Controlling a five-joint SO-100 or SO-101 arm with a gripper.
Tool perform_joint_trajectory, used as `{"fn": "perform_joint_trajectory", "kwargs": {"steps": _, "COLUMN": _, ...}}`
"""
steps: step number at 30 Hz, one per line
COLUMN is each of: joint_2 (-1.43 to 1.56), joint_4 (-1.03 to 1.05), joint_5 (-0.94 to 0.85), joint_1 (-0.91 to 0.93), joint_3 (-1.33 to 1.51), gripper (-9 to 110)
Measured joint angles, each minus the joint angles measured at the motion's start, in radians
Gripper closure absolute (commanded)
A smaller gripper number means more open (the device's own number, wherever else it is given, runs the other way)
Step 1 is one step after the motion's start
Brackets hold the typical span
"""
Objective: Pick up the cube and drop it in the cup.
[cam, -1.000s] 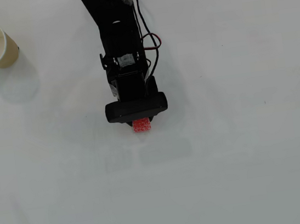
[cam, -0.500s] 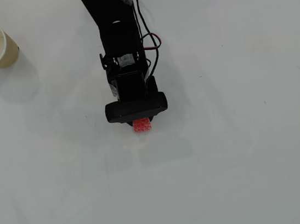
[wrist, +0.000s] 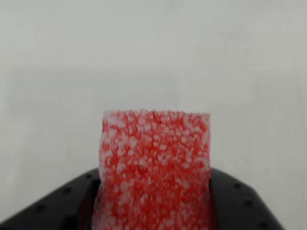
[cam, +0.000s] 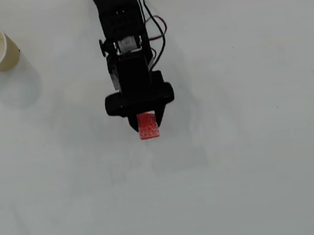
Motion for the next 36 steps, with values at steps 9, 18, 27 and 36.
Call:
{"fn": "perform_joint_trajectory", "kwargs": {"steps": 9, "joint_2": 0.291, "joint_4": 0.015, "joint_5": 0.000, "joint_1": 0.072, "joint_3": 0.141, "gripper": 98}}
{"fn": "perform_joint_trajectory", "kwargs": {"steps": 18, "joint_2": 0.612, "joint_4": 0.083, "joint_5": 0.000, "joint_1": 0.178, "joint_3": 0.291, "gripper": 99}}
{"fn": "perform_joint_trajectory", "kwargs": {"steps": 27, "joint_2": 0.917, "joint_4": 0.166, "joint_5": 0.000, "joint_1": 0.336, "joint_3": 0.397, "gripper": 100}}
{"fn": "perform_joint_trajectory", "kwargs": {"steps": 36, "joint_2": 1.017, "joint_4": 0.195, "joint_5": 0.000, "joint_1": 0.532, "joint_3": 0.407, "gripper": 100}}
